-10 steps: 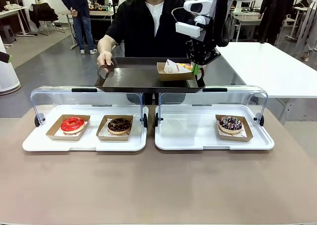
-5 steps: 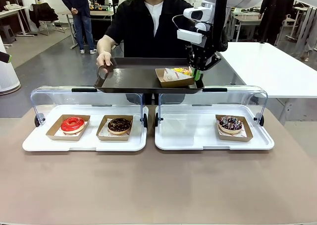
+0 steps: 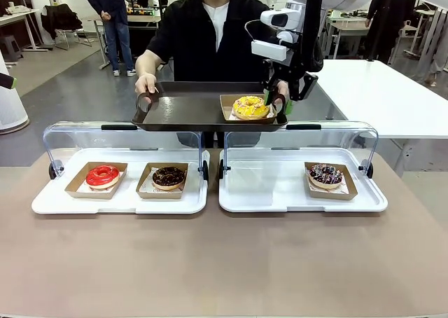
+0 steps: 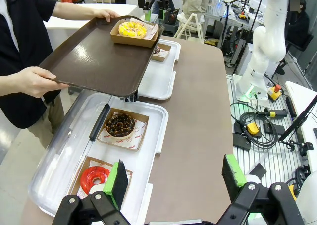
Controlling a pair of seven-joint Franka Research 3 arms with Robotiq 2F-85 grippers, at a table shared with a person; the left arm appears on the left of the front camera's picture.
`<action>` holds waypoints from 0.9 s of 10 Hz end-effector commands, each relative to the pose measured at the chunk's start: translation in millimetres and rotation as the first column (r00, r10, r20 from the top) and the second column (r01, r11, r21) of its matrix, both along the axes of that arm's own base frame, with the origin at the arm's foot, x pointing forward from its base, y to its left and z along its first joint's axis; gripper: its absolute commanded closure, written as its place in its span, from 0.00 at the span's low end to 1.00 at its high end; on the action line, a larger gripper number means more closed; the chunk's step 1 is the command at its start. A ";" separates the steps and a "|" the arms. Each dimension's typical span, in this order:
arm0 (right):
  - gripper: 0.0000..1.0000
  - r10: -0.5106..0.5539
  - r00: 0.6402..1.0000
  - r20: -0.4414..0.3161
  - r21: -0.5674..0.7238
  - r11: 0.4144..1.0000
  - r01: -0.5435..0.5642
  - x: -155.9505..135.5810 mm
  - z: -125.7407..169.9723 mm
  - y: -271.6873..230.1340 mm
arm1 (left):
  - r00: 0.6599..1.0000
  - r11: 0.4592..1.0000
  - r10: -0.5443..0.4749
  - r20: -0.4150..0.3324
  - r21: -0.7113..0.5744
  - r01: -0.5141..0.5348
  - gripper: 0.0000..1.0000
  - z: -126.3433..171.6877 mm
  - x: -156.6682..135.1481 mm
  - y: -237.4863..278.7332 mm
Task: Provide the desired donut to the person.
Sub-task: Place the picked Paper togo box onto the Handle tray extended by the person.
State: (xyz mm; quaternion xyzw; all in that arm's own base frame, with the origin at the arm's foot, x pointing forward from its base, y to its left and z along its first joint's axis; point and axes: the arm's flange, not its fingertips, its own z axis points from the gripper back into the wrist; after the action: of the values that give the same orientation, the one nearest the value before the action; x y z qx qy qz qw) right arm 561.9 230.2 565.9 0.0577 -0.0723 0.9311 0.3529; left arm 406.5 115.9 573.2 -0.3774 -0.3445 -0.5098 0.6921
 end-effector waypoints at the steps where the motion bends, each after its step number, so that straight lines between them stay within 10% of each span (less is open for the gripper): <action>1: 0.00 -0.043 0.999 -0.010 0.001 0.999 0.043 -4.7 -0.3 -4.1 | 1.000 1.000 0.001 0.007 -0.011 -0.001 0.00 2.2 -0.3 0.3; 2: 0.24 -0.084 0.996 -0.007 -0.009 0.996 0.084 -5.9 2.6 -5.9 | 1.000 1.000 0.001 0.007 -0.011 -0.001 0.00 2.2 -0.3 0.3; 5: 0.00 -0.207 0.978 -0.034 -0.050 0.977 0.205 -20.3 20.8 -14.9 | 1.000 1.000 0.001 0.007 -0.011 -0.001 0.00 2.2 -0.3 0.3; 9: 0.00 -0.511 0.860 0.004 -0.132 0.852 0.507 -93.1 88.5 -67.8 | 1.000 1.000 0.001 0.007 -0.011 -0.001 0.00 2.2 -0.3 0.3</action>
State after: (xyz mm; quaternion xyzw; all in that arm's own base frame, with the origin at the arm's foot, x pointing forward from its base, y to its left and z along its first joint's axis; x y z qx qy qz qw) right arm 487.4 176.7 654.9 0.0353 -0.0227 0.8231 0.5663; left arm 406.7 115.9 573.1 -0.3776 -0.3443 -0.5097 0.6921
